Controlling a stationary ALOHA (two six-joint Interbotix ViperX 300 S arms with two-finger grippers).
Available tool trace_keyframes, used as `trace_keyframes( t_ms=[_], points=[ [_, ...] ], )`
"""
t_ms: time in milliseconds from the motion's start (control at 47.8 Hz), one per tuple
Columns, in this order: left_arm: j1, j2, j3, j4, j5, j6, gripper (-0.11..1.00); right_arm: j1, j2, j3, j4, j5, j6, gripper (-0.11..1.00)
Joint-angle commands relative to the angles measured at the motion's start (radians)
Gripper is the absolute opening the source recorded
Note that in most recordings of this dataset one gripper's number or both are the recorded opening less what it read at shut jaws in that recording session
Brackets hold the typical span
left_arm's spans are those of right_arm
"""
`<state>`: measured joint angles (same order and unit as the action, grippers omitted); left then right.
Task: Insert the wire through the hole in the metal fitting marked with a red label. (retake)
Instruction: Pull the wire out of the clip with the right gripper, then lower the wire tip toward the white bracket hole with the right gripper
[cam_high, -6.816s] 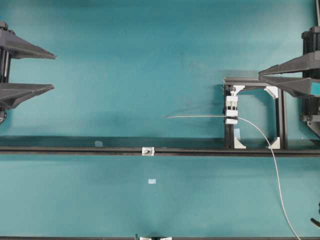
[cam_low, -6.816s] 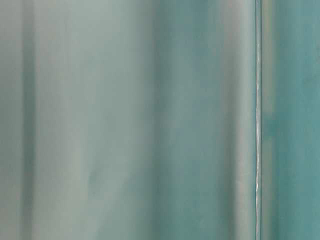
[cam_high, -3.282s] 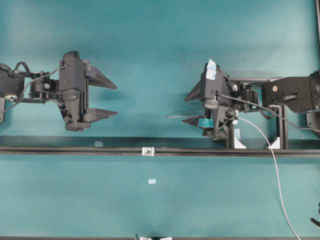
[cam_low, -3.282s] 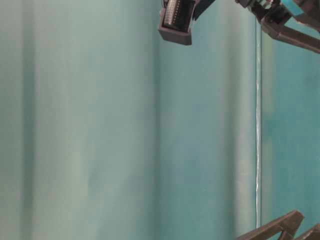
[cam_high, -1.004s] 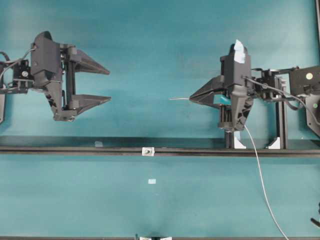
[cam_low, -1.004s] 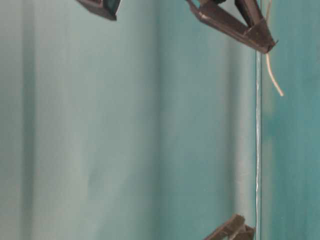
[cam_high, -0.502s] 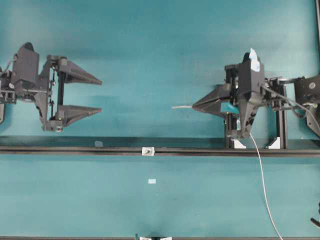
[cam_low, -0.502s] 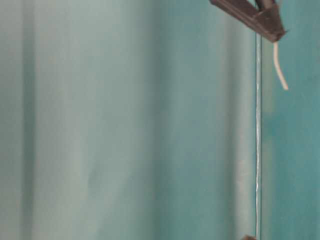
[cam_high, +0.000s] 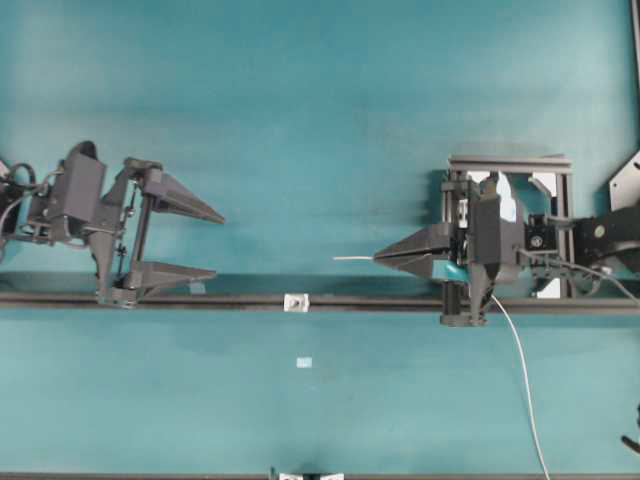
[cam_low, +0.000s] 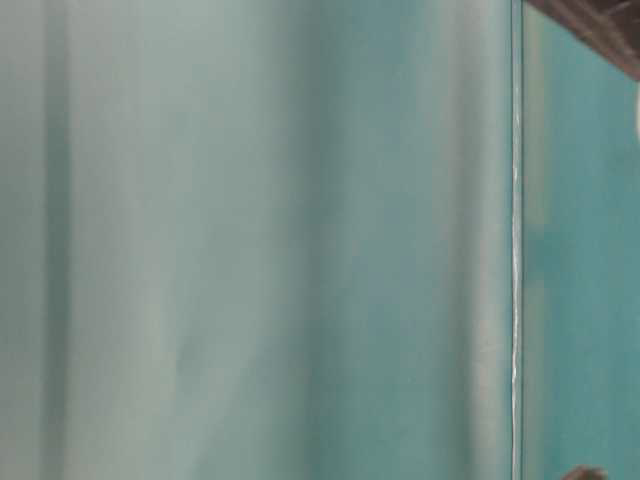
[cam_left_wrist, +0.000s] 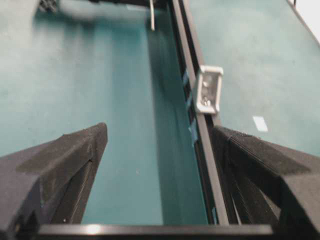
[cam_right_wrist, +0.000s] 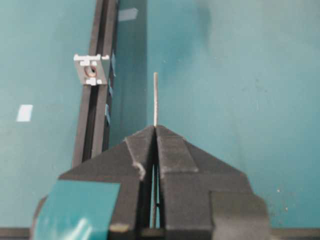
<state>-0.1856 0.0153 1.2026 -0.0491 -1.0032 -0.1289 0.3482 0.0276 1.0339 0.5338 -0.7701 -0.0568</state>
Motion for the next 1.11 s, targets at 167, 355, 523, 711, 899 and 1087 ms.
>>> trace_keyframes(
  t_ms=[167, 355, 523, 711, 899, 1087],
  points=[
    [-0.049, 0.127, -0.086, -0.002, -0.081, 0.003, 0.74, 0.132, 0.052, -0.041, 0.161, -0.118, -0.103, 0.03],
    [-0.075, 0.193, -0.133, -0.002, -0.098, 0.003, 0.74, 0.181, 0.086, -0.055, 0.166, -0.202, -0.103, 0.03],
    [-0.081, 0.210, -0.140, 0.002, -0.100, 0.003, 0.74, 0.184, 0.130, -0.081, 0.176, -0.213, -0.103, 0.03],
    [-0.083, 0.209, -0.138, -0.002, -0.100, 0.002, 0.74, 0.189, 0.179, -0.104, 0.201, -0.218, -0.103, 0.03],
    [-0.084, 0.210, -0.133, -0.002, -0.100, 0.002, 0.74, 0.193, 0.204, -0.112, 0.215, -0.221, -0.103, 0.03],
    [-0.084, 0.210, -0.133, 0.002, -0.098, 0.003, 0.74, 0.199, 0.209, -0.112, 0.215, -0.221, -0.103, 0.03]
  ],
)
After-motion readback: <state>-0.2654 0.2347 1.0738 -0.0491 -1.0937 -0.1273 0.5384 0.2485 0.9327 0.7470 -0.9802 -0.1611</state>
